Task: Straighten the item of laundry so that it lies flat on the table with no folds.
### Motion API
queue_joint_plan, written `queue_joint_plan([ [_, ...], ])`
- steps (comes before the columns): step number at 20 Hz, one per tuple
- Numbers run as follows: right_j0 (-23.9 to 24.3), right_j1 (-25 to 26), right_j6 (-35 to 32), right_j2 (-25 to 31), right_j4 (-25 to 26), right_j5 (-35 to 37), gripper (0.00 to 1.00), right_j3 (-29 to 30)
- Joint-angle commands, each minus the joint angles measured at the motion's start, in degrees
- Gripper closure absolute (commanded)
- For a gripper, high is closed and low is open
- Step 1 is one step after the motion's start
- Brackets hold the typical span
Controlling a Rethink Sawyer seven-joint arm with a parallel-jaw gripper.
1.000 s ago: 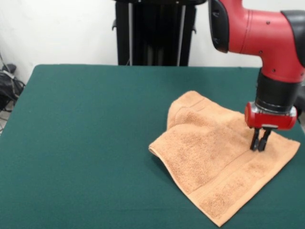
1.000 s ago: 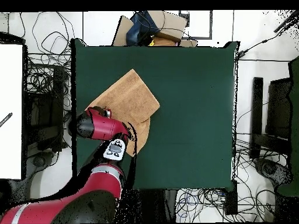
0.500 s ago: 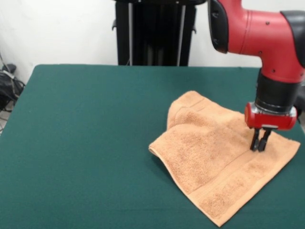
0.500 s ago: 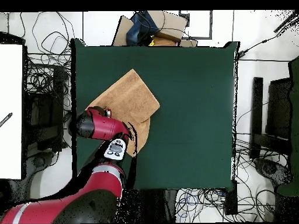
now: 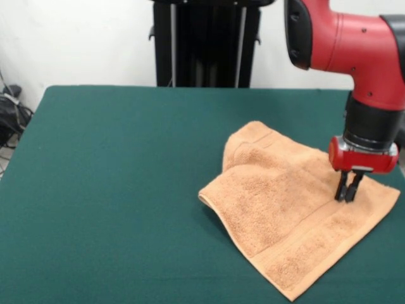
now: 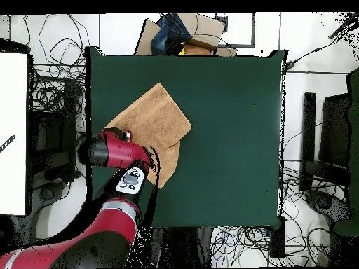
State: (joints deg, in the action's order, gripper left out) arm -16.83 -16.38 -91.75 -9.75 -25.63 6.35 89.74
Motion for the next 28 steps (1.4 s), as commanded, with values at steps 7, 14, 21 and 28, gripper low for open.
queue_joint_plan([
  [7,-3.2,9.0,-14.3,5.8,-5.5,4.8,1.0,-3.8],
  [14,-1.1,8.1,-13.1,7.9,-3.9,1.7,1.0,-1.1],
  [21,-1.8,8.0,-13.8,7.3,-4.9,3.4,1.0,-1.8],
  [28,-4.3,8.8,-15.8,5.5,-7.4,5.6,1.0,-4.1],
])
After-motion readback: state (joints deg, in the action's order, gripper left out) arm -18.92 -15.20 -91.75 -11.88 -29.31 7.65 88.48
